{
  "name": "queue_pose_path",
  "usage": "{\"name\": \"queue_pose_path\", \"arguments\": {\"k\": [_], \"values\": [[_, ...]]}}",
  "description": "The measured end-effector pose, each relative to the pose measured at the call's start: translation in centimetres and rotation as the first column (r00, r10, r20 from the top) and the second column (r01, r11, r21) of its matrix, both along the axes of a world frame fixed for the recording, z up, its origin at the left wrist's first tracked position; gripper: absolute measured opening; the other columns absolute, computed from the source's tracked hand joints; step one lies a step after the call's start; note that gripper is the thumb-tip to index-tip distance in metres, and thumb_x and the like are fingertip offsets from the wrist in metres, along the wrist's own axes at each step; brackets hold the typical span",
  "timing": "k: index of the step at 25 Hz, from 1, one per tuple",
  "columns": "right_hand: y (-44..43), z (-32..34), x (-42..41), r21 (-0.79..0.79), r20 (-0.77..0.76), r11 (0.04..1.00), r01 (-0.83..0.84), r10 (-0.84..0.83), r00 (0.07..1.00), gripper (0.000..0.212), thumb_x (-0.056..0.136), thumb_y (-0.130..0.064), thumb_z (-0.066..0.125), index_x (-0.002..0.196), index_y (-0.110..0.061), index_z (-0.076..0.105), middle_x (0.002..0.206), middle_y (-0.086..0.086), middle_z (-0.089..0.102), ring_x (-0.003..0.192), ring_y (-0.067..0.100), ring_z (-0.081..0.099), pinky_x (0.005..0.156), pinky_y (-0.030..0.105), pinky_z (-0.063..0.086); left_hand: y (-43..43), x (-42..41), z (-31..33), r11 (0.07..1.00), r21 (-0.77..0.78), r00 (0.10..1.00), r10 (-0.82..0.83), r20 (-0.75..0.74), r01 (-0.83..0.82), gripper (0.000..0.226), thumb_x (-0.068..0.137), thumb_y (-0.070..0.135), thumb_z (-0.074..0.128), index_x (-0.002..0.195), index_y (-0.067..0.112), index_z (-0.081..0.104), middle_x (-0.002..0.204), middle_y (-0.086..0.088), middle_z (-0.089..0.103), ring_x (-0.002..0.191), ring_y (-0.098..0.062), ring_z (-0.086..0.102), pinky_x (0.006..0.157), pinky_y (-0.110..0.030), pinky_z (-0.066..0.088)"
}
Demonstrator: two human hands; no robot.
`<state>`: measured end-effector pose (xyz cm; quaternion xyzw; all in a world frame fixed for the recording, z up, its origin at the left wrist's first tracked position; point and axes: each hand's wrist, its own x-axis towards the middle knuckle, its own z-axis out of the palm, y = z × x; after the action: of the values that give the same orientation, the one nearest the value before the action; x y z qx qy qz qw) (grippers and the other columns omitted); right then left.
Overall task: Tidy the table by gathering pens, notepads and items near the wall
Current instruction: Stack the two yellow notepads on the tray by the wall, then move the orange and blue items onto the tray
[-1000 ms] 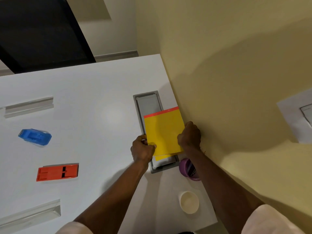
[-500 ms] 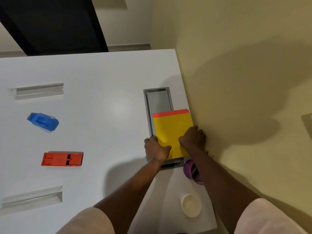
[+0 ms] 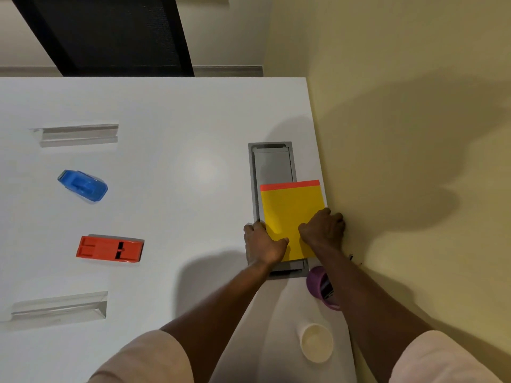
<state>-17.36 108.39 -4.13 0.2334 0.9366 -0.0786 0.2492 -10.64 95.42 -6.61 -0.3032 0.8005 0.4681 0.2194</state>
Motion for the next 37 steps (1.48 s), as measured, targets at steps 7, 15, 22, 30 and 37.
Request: {"name": "queue_pose_path", "arguments": {"k": [7, 15, 22, 30, 37], "values": [[0.5, -0.6, -0.2, -0.007, -0.004, 0.999, -0.034, 0.034, 0.999, 0.059, 0.086, -0.032, 0.072, 0.127, 0.006, 0.052, 0.134, 0.029, 0.048, 0.121, 0.046, 0.05, 0.097, 0.045, 0.05, 0.3, -0.3, 0.7, 0.999, -0.036, 0.999, -0.031, -0.01, 0.031, 0.074, 0.09, 0.039, 0.085, 0.148, 0.01, 0.049, 0.147, -0.012, 0.046, 0.137, -0.03, 0.051, 0.108, -0.046, 0.056], [1.5, 0.1, -0.5, 0.053, -0.029, 0.997, -0.049, 0.051, 0.998, 0.062, 0.083, -0.03, 0.074, 0.126, 0.01, 0.054, 0.132, 0.031, 0.048, 0.119, 0.048, 0.049, 0.1, 0.049, 0.049, 0.5, 0.0, 1.5, 0.988, -0.062, 0.985, -0.148, -0.092, 0.143, 0.066, 0.092, 0.032, 0.083, 0.143, 0.009, 0.048, 0.143, -0.01, 0.046, 0.132, -0.027, 0.05, 0.101, -0.039, 0.055], [-6.7, 2.8, 2.2, -0.062, -0.343, 0.941, -0.333, 0.293, 0.893, 0.066, 0.085, -0.031, 0.08, 0.139, -0.006, 0.052, 0.141, 0.023, 0.048, 0.129, 0.042, 0.048, 0.098, 0.051, 0.052, -8.4, 7.4, -0.3, 0.834, -0.405, 0.885, -0.452, -0.114, 0.374, 0.077, 0.103, 0.048, 0.06, 0.162, 0.007, 0.032, 0.169, -0.019, 0.031, 0.156, -0.039, 0.033, 0.126, -0.046, 0.037], [-21.4, 3.9, 3.6, -0.372, -0.39, 0.541, -0.754, 0.646, 0.656, 0.056, 0.089, -0.038, 0.078, 0.137, -0.018, 0.057, 0.131, 0.008, 0.063, 0.123, 0.026, 0.061, 0.099, 0.041, 0.056, -16.2, 19.3, -3.4, 0.678, -0.547, 0.83, -0.555, 0.059, 0.492, 0.133, 0.083, 0.102, 0.032, 0.171, 0.007, 0.001, 0.18, -0.017, -0.016, 0.166, -0.038, -0.018, 0.134, -0.063, 0.008], [-31.1, 1.3, 6.5, -0.281, -0.4, 0.13, -0.951, 0.885, 0.239, 0.071, 0.086, -0.05, 0.08, 0.14, -0.013, 0.053, 0.128, 0.01, 0.066, 0.116, 0.028, 0.065, 0.092, 0.04, 0.057, -17.4, 20.4, -5.2, 0.67, -0.553, 0.832, -0.55, 0.08, 0.496, 0.135, 0.08, 0.103, 0.035, 0.17, 0.015, -0.013, 0.178, -0.012, -0.027, 0.164, -0.035, -0.027, 0.132, -0.062, -0.008]]}}
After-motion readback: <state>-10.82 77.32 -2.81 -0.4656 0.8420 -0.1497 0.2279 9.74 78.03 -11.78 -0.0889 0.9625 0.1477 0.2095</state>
